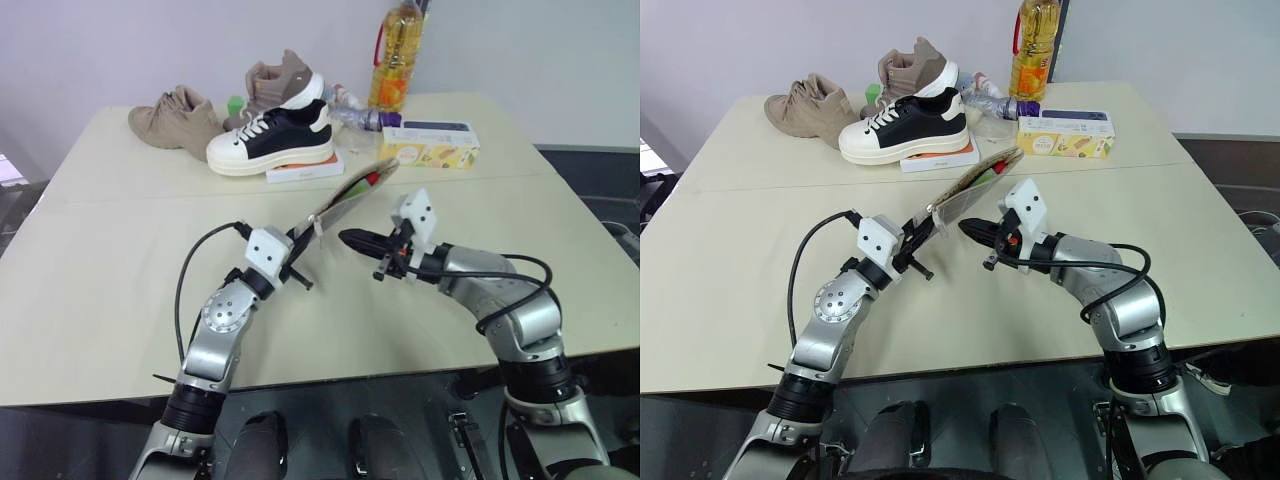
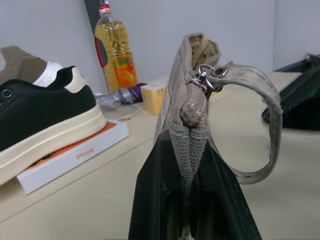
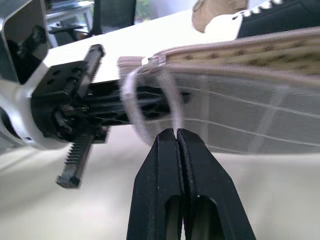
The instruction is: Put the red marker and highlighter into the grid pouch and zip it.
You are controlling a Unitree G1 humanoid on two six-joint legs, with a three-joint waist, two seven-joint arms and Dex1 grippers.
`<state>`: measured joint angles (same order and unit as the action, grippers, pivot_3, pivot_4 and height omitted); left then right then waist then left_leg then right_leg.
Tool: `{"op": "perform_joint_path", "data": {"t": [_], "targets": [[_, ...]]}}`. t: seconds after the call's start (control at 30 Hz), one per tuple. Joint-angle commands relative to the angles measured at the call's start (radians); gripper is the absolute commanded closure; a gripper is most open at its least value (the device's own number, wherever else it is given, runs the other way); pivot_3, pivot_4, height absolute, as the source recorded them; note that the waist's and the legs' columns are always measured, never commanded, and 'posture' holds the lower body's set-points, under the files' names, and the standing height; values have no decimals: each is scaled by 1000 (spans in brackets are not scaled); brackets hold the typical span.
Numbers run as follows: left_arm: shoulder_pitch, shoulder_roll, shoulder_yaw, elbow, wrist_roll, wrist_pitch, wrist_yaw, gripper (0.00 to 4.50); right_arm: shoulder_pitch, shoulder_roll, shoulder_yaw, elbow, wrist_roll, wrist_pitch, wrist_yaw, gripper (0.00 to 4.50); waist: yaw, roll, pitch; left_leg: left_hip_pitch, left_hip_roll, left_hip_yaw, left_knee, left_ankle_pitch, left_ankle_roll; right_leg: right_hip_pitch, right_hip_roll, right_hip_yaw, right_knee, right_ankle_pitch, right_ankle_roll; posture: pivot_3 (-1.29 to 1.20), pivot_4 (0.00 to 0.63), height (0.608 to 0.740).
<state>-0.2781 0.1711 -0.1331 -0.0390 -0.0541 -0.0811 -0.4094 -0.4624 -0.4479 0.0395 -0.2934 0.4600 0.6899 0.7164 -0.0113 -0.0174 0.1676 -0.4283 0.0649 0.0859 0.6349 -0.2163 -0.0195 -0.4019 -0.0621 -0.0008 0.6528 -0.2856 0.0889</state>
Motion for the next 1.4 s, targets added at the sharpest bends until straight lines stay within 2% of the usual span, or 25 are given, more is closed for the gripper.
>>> {"op": "perform_joint_path", "data": {"t": [0.03,0.07,0.1,0.17,0.43,0.53,0.6,0.63,0.67,0.9,1.1,1.27,1.33,1.4], "targets": [[-4,0,11,-14,5,-45,11,4500,-13,-16,-41,-55,76,35,27,3609,0,0,0,0,0,0,0,0,0,0,0,0,0,0,0,0,150,740],[-7,3,7,-9,14,-53,14,4500,-10,-9,-31,-69,74,38,12,3284,0,0,0,0,0,0,0,0,0,0,0,0,0,0,0,0,150,740],[-9,4,4,-5,20,-58,17,4500,-8,-2,-18,-81,68,39,-1,2580,0,0,0,0,0,0,0,0,0,0,0,0,0,0,0,0,150,740],[-12,2,1,0,26,-65,23,4500,-4,11,4,-95,59,39,-19,1808,-2,0,0,0,0,0,-1,0,0,0,0,0,0,0,0,0,150,740],[-15,-8,-11,2,41,-74,32,4500,-27,80,61,-81,55,43,-79,1808,-1,0,0,0,0,0,-1,0,0,-1,0,0,0,0,0,0,150,740],[-13,-5,-12,1,45,-77,32,4500,-35,90,73,-69,46,38,-89,2677,0,0,0,0,0,0,-1,0,0,-1,0,0,0,0,0,0,150,740],[-12,-5,-11,0,47,-78,33,4500,-40,94,75,-57,42,35,-95,3804,0,0,0,0,0,0,-1,0,0,-1,0,0,0,0,0,0,150,740],[-12,-4,-10,1,47,-78,34,4500,-42,95,74,-52,40,34,-97,4226,-1,0,0,0,0,0,-1,0,0,-1,0,0,0,0,0,0,150,740],[-12,-4,-9,1,47,-78,34,4500,-43,95,74,-49,37,32,-98,4439,-1,0,0,0,0,0,-1,0,0,-1,0,0,0,0,0,0,150,740],[0,16,-6,1,51,-91,23,4500,-63,53,24,-14,2,-10,-103,4439,-1,0,0,0,0,0,-1,0,0,-1,0,0,0,0,0,0,150,740],[41,76,17,-3,38,-104,-9,4500,-159,-76,-126,190,-78,-128,-134,4439,0,0,0,0,0,2,-1,0,0,-1,-1,0,-1,0,0,0,150,740],[68,106,27,-15,24,-109,-24,4500,-172,-127,-152,284,-122,-187,-127,4439,-4,0,0,0,0,2,-4,0,0,-2,0,0,-2,0,0,0,150,740],[81,115,32,-23,20,-109,-31,4500,-158,-137,-151,271,-112,-184,-102,4439,-6,0,0,0,0,3,-5,0,0,-3,0,1,-2,0,0,0,150,740],[86,116,32,-27,16,-109,-33,4500,-117,-136,-124,178,-36,-128,-19,4439,-3,0,0,0,1,3,-5,0,0,-3,1,1,-2,0,0,0,150,740]]}}
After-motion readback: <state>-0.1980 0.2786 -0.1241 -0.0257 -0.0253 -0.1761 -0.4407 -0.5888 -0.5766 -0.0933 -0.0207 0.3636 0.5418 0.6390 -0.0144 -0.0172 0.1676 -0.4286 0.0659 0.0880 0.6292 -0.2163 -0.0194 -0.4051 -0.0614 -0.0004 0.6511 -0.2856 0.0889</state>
